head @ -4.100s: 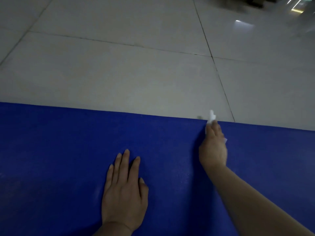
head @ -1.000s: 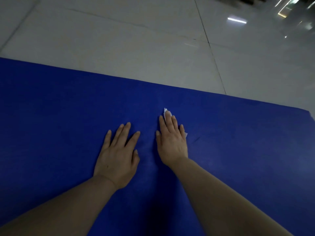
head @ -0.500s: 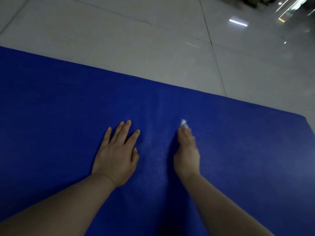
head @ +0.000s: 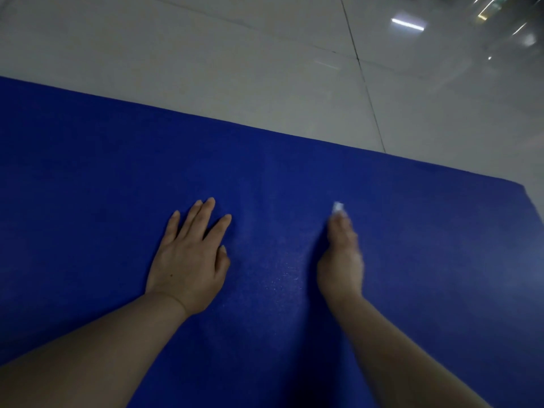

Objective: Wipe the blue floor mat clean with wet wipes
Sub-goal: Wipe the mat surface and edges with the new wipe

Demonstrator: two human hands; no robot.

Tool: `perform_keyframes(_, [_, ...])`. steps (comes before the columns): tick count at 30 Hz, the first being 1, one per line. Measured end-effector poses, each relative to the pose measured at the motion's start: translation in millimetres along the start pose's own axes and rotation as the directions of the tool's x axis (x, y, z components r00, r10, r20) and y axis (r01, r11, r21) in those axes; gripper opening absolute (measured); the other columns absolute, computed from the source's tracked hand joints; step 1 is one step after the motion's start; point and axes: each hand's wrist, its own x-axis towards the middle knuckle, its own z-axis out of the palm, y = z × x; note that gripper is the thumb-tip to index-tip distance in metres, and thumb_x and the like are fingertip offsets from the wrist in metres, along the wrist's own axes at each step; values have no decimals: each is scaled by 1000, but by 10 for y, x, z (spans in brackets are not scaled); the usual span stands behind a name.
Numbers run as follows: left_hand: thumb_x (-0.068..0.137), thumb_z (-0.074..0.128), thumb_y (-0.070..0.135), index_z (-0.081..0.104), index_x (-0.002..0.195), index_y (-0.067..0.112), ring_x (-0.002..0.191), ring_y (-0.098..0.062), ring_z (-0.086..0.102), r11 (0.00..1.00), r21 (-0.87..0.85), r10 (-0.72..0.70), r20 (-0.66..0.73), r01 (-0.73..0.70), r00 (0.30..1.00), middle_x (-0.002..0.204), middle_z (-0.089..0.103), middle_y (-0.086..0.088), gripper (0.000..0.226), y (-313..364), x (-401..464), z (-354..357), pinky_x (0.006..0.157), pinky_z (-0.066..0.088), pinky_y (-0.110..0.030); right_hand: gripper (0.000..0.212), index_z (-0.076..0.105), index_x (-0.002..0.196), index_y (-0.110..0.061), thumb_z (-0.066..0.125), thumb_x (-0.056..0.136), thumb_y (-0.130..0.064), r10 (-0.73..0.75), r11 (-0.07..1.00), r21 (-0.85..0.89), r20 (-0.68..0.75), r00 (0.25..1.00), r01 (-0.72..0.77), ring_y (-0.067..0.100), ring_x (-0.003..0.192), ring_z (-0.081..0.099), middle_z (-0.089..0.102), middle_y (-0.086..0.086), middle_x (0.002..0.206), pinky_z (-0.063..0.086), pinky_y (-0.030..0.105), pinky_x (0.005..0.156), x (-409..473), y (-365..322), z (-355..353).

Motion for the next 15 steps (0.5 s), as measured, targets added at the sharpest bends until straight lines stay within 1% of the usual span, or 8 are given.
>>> perform_keyframes(3, [92,23,35,45,141,15,143,-25,27,1000,0,-5,-1,5,1000,154,29,-12,58,0,-3,-6,116,8,-42,73,35,142,4,52,74,22,-293,954,92,67,954,286,31,140,30,31,16,152,27,44,114,-382,-411,234])
perform_keyframes(6, [91,22,35,44,142,15,143,-24,25,1000,-12,-9,-4,8,1000,155,28,-11,59,3,-7,-7,117,11,-44,86,38,144,-4,48,65,29,-424,904,98,90,901,416,21,142,27,32,7,153,21,36,117,-537,-277,162])
perform_keyframes(7, [91,22,35,44,142,15,143,-24,25,1000,-15,-9,-5,8,1000,155,27,-11,59,2,-6,-5,117,11,-44,92,34,146,-8,44,63,31,-384,922,89,77,920,377,18,142,26,31,2,154,17,32,118,-499,-109,86])
perform_keyframes(9, [91,22,36,44,142,15,144,-24,24,1000,-19,-11,-6,11,1000,155,27,-11,59,-1,-2,2,118,12,-45,99,23,150,-19,38,65,30,-140,988,73,21,990,138,15,144,23,23,-9,154,13,30,119,-374,240,-123])
perform_keyframes(11, [91,22,35,44,142,15,143,-24,25,1000,-19,-10,-7,10,1000,155,28,-11,59,-2,0,10,117,13,-46,94,14,151,-25,33,74,26,137,990,50,-30,990,-135,12,146,14,14,-13,155,9,29,120,-262,488,-269])
perform_keyframes(12, [91,22,35,45,141,14,143,-25,25,1000,-19,-8,-7,8,1000,155,29,-12,59,-4,0,12,117,13,-46,91,13,151,-24,32,77,25,209,977,42,-44,977,-207,11,146,11,13,-11,157,8,28,120,-255,500,-267])
perform_keyframes(13, [91,22,35,45,141,14,143,-25,26,1000,-17,-7,-7,7,1000,155,29,-12,59,-4,-4,12,117,13,-46,88,14,151,-21,32,78,24,214,976,46,-60,975,-211,11,146,10,13,-8,158,9,29,120,-283,410,-213])
perform_keyframes(15, [91,22,35,45,141,14,143,-24,25,1000,-14,-11,-3,11,1000,155,28,-12,59,3,-8,3,117,12,-45,82,20,150,-12,33,76,21,57,998,44,-52,997,-55,14,145,15,16,-5,156,9,27,119,-451,63,-20])
